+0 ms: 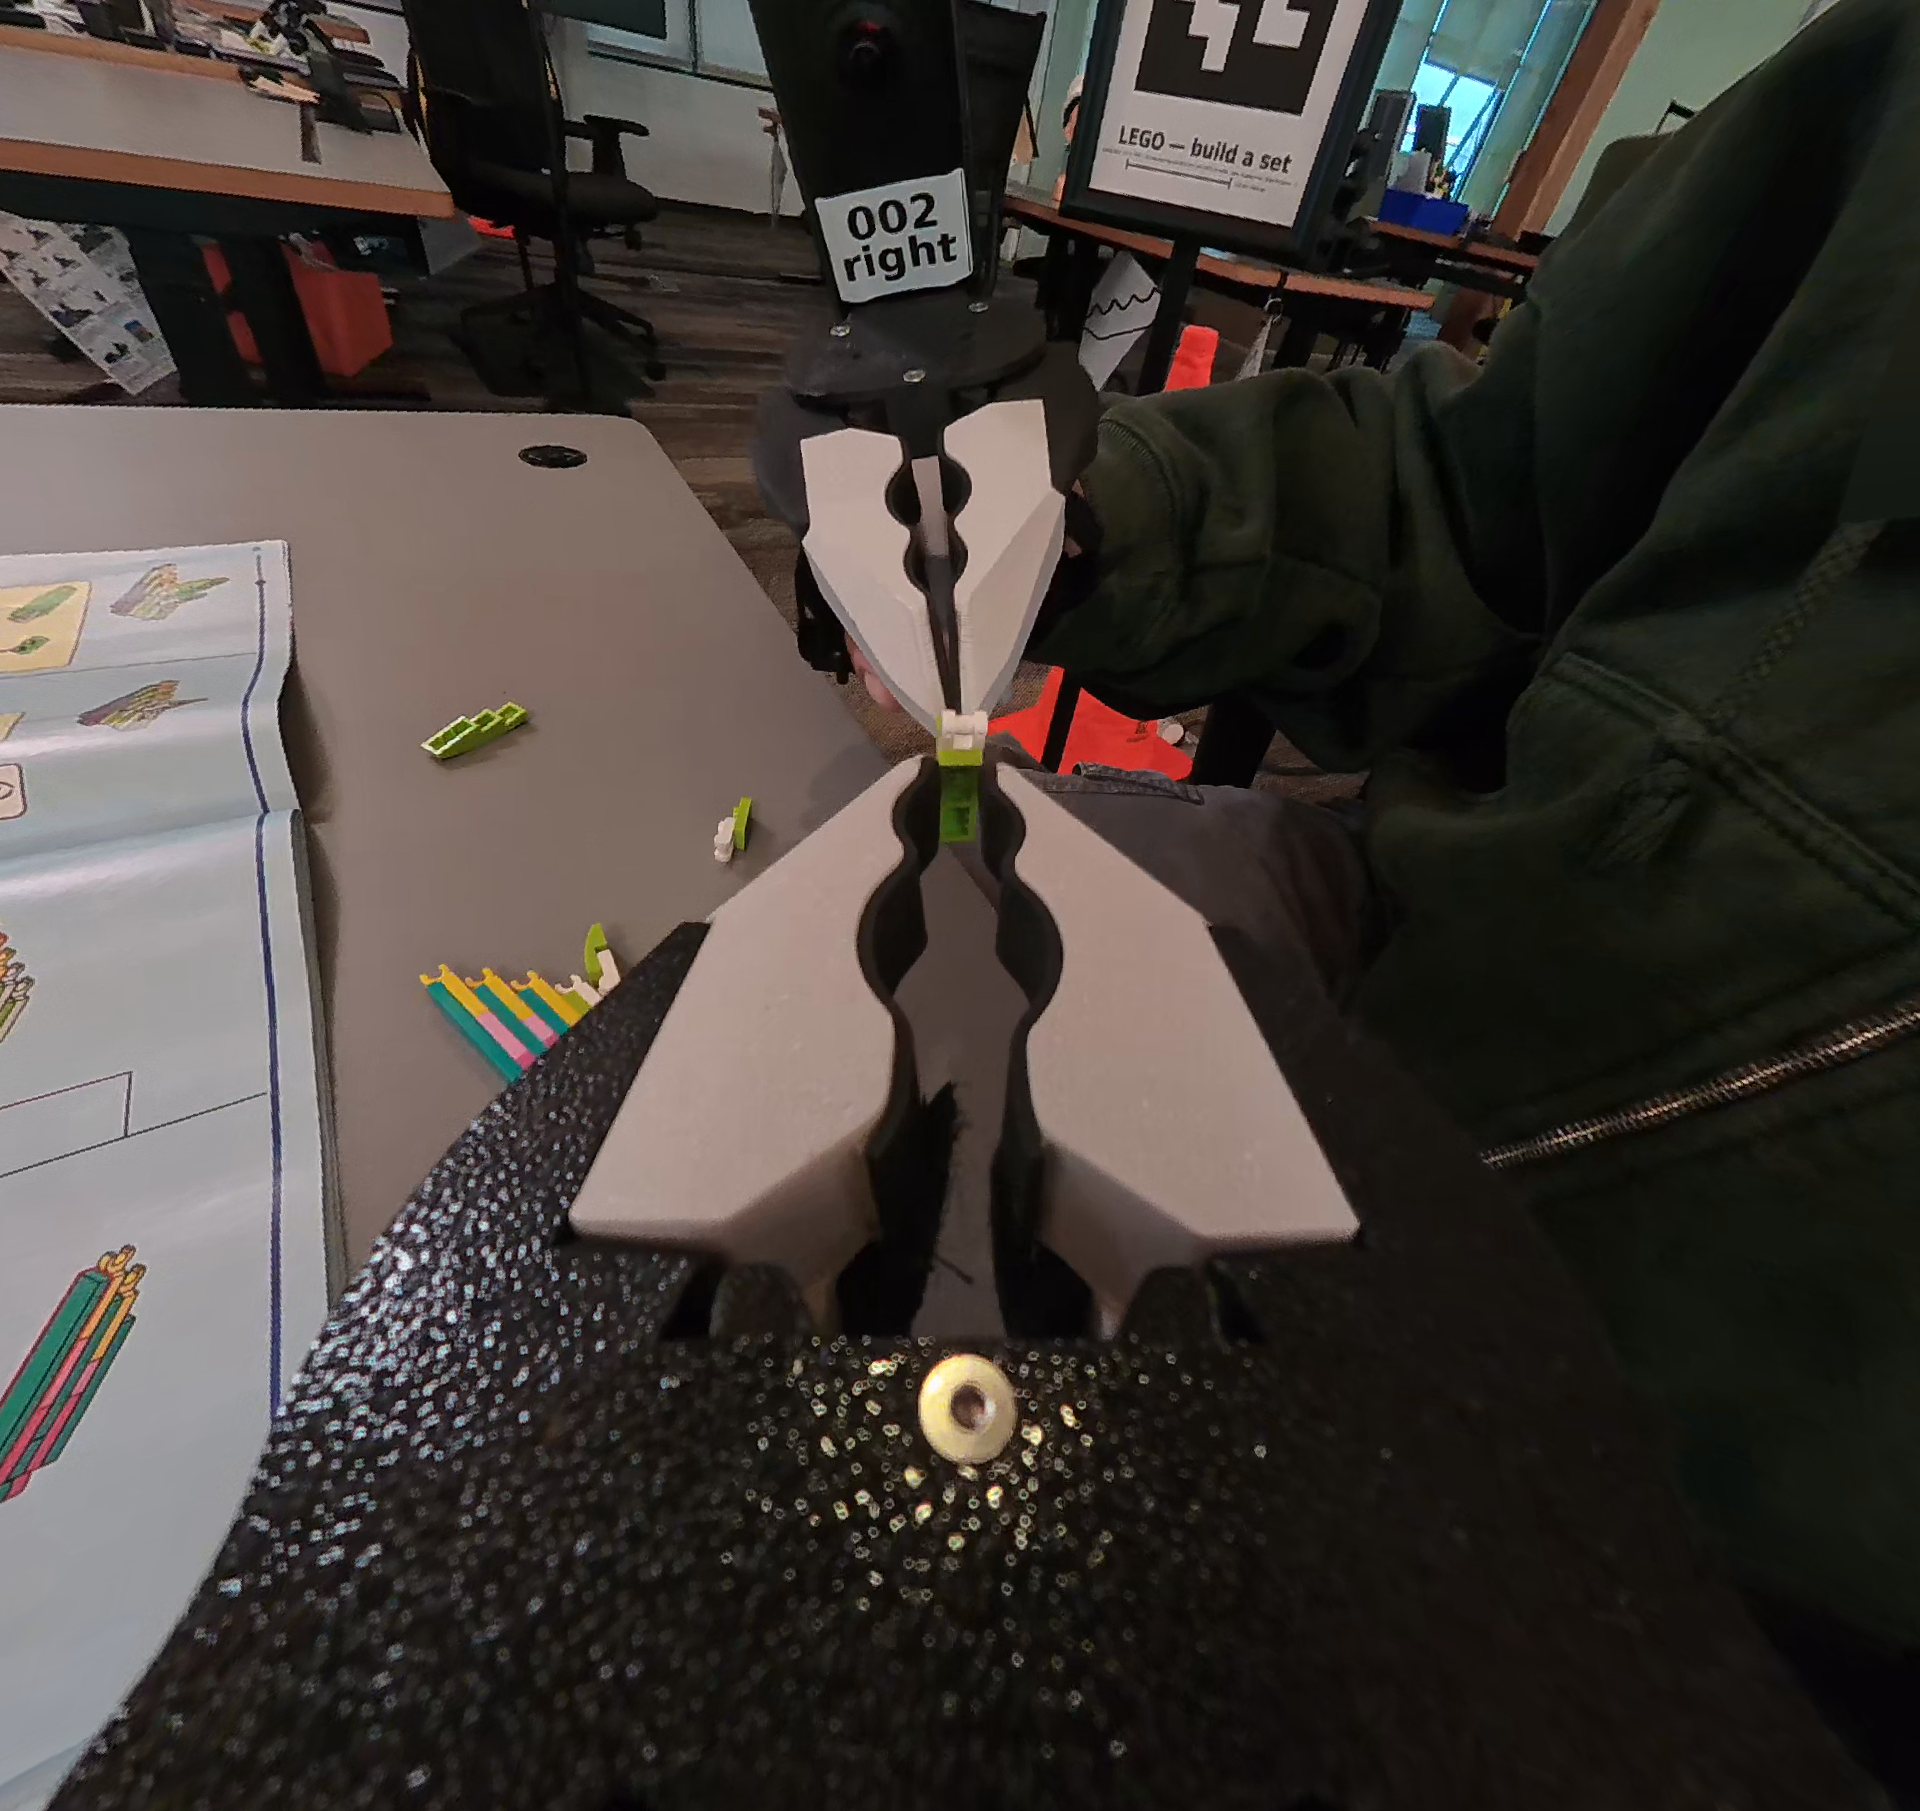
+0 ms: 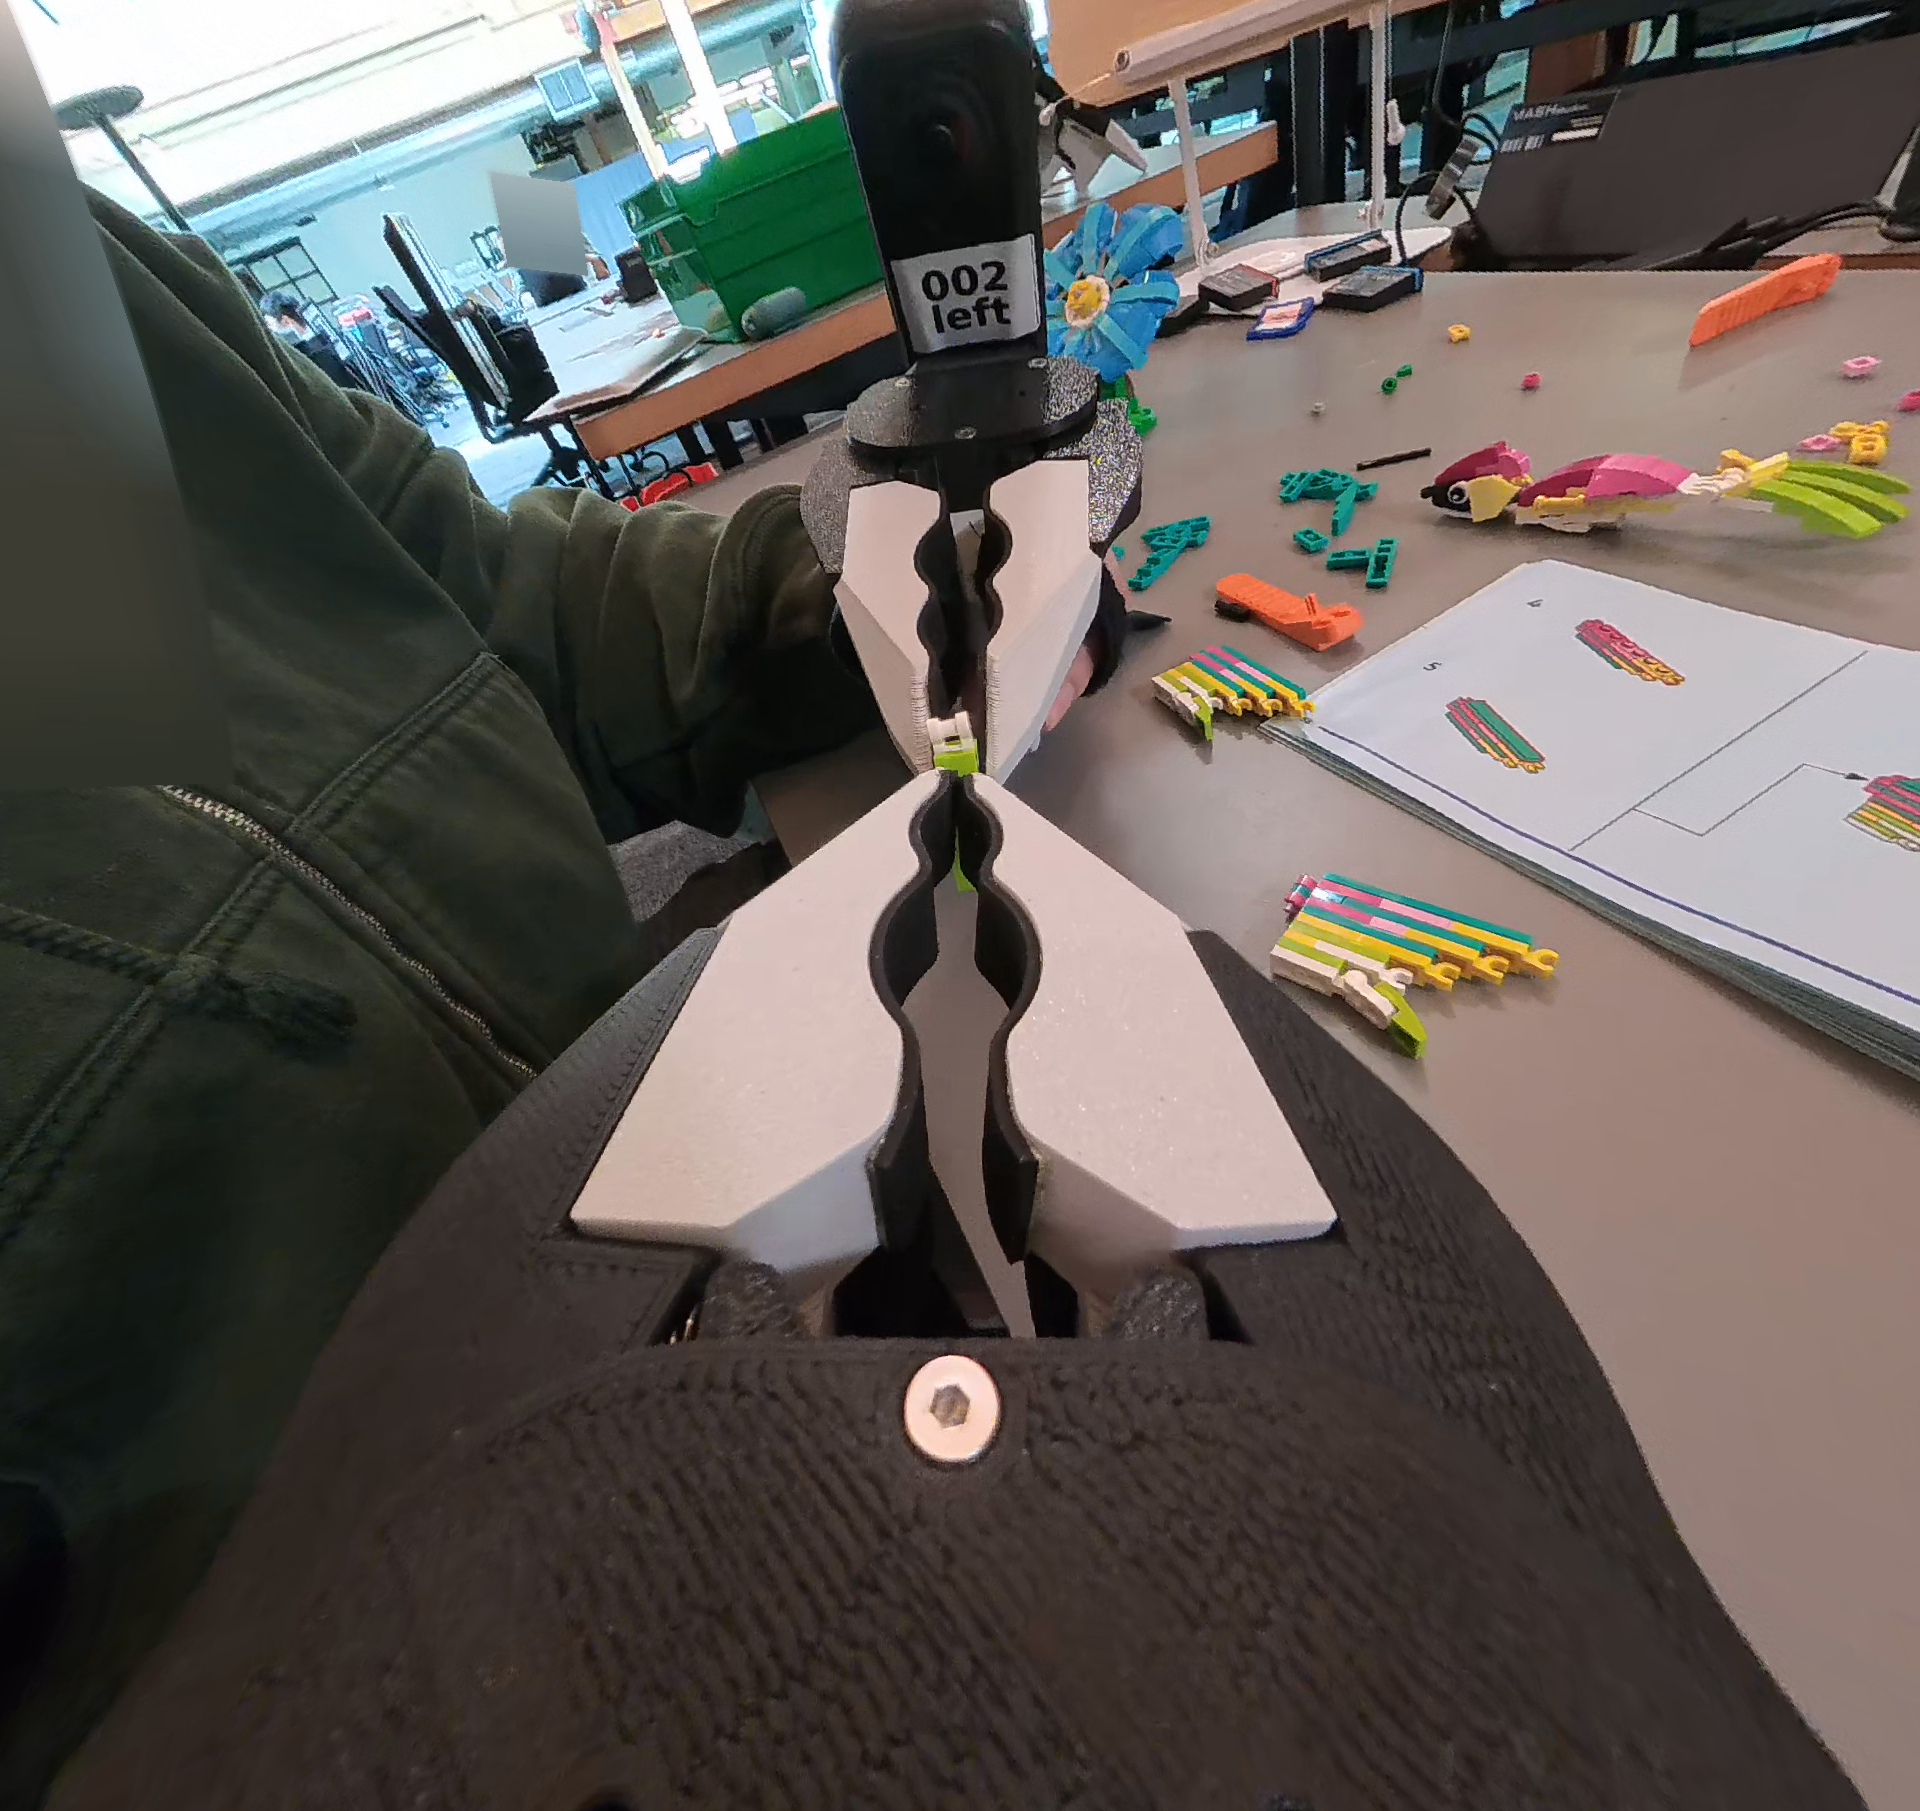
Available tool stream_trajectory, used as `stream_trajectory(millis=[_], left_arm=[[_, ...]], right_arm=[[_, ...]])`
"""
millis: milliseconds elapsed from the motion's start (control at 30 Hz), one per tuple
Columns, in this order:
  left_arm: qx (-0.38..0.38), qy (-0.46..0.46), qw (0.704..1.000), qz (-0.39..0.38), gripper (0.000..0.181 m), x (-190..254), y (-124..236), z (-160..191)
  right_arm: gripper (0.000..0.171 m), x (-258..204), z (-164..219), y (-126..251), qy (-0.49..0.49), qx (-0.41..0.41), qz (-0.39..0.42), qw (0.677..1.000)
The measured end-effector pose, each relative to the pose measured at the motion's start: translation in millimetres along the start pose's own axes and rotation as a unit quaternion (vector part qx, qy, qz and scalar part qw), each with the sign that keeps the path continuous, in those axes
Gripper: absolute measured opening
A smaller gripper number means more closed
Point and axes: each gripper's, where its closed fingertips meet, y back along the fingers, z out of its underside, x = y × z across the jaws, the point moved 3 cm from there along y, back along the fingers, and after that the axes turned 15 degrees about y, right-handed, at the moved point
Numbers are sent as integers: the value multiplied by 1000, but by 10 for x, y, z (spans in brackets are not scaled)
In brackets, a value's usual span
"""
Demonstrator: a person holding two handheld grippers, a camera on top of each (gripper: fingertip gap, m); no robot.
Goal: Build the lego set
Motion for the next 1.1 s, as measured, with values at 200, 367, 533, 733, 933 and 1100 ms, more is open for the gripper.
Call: stream_trajectory(millis=[200,367,533,733,933,1100], left_arm=[[-6,-2,1000,-4,5,-8,-12,20],[-10,1,1000,-9,5,-43,-23,54],[-15,0,1000,-14,5,-56,-26,69],[60,32,995,-72,5,-213,33,-119],[185,151,971,-17,5,-225,144,-328],[201,175,964,14,5,-182,127,-335]], right_arm=[[0,2,27,1,-8,-1,0,1000],[0,19,75,-3,-11,-6,9,1000],[0,26,96,-9,-10,-13,11,1000],[0,191,-57,9,67,8,111,992],[45,224,-260,-172,324,-84,292,896],[19,228,-299,-221,416,-127,361,825]])
